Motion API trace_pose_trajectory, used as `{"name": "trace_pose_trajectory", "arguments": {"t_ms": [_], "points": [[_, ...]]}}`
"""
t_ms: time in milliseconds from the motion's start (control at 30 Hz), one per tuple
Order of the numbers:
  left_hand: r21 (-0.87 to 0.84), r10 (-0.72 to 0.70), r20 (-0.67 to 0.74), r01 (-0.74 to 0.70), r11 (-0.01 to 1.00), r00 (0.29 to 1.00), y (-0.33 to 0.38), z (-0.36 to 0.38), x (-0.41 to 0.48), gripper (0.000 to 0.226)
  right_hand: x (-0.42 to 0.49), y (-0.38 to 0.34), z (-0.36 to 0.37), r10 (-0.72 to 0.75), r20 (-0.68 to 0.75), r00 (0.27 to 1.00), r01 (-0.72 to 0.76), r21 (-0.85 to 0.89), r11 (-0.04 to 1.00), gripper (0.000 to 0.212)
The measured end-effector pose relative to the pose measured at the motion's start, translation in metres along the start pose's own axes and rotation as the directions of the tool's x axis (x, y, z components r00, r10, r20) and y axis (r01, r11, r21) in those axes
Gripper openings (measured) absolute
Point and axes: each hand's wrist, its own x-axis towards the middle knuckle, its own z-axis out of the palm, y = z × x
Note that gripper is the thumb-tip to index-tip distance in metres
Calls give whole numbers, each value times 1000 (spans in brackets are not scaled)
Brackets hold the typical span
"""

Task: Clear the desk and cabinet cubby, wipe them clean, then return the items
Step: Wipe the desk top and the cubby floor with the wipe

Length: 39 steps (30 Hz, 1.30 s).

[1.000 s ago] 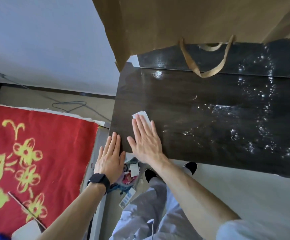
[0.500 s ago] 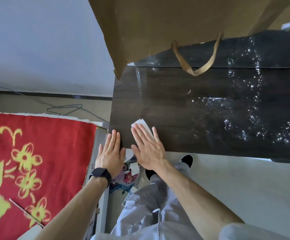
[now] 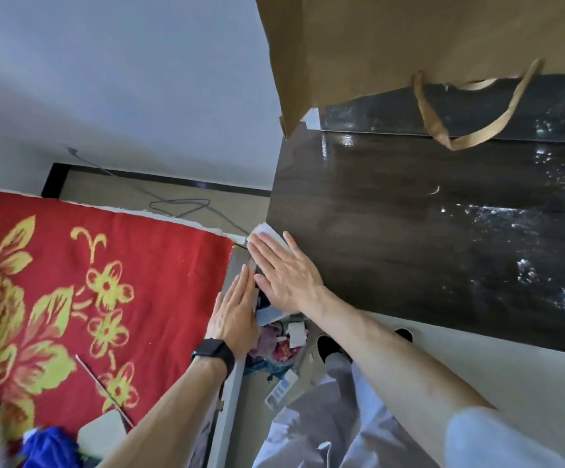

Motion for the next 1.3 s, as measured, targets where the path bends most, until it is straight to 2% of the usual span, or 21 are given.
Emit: {"name": "trace_pose_trajectory", "arguments": {"t_ms": [100,233,300,400,500,567,600,633,667,700,733,767,800,833,867,967,1033,1067,1133,1233,1300], "points": [[76,17,38,-20,997,999,-8,-7,5,80,42,28,-12,-69,49,996,71,-40,997,62],[61,69,-44,-66,996,997,-6,-11,18,58,63,96,-33,285,-36,958,-284,10,959,64],[67,105,-42,-102,993,994,5,-13,27,57,47,122,-38,520,-87,850,-517,61,854,65],[60,143,-28,-141,988,989,28,-11,36,59,-5,142,-36,788,-141,599,-777,135,615,69],[38,161,-12,-160,986,987,51,-8,44,60,-57,147,-39,936,-141,323,-896,274,350,72],[-5,137,-16,-137,991,990,64,-3,45,60,-75,136,-38,952,-149,269,-904,301,303,72],[-34,115,-31,-116,993,993,69,0,46,60,-76,124,-35,931,-169,324,-892,273,360,72],[-56,92,-50,-95,994,995,72,5,45,60,-74,109,-30,878,-176,445,-853,217,475,72],[-65,74,-69,-78,995,995,73,9,44,61,-70,93,-24,769,-168,616,-756,149,638,71],[-61,64,-81,-69,996,995,73,13,44,61,-67,80,-19,603,-146,784,-596,90,798,70],[-50,61,-83,-65,997,995,72,16,44,62,-67,74,-15,422,-125,898,-420,42,906,68],[-40,61,-83,-64,997,995,72,18,44,62,-70,82,-17,295,-106,950,-295,16,955,67],[-37,63,-82,-67,997,995,72,18,45,63,-74,101,-21,268,-109,957,-269,7,963,66],[-38,68,-79,-71,997,995,73,18,47,63,-81,125,-26,347,-123,930,-349,10,937,66],[-43,69,-75,-73,996,995,76,17,46,63,-90,150,-30,490,-142,860,-493,13,870,66],[-48,64,-72,-68,997,995,78,16,44,63,-121,209,-46,851,-133,508,-851,75,520,71],[-52,61,-51,-64,997,997,77,14,45,63,-120,204,-50,906,-147,398,-898,140,417,75],[-58,69,-43,-71,996,997,77,12,46,63,-114,190,-50,909,-166,383,-896,170,409,76],[-74,91,-30,-93,993,995,75,7,47,62,-96,141,-41,854,-193,483,-839,179,514,75],[-60,60,-48,-63,996,997,61,6,39,61,-74,60,-18,536,-121,835,-529,85,844,73],[-48,16,-54,-18,999,998,48,8,32,61,-74,65,-17,384,-92,919,-380,60,923,70]]}}
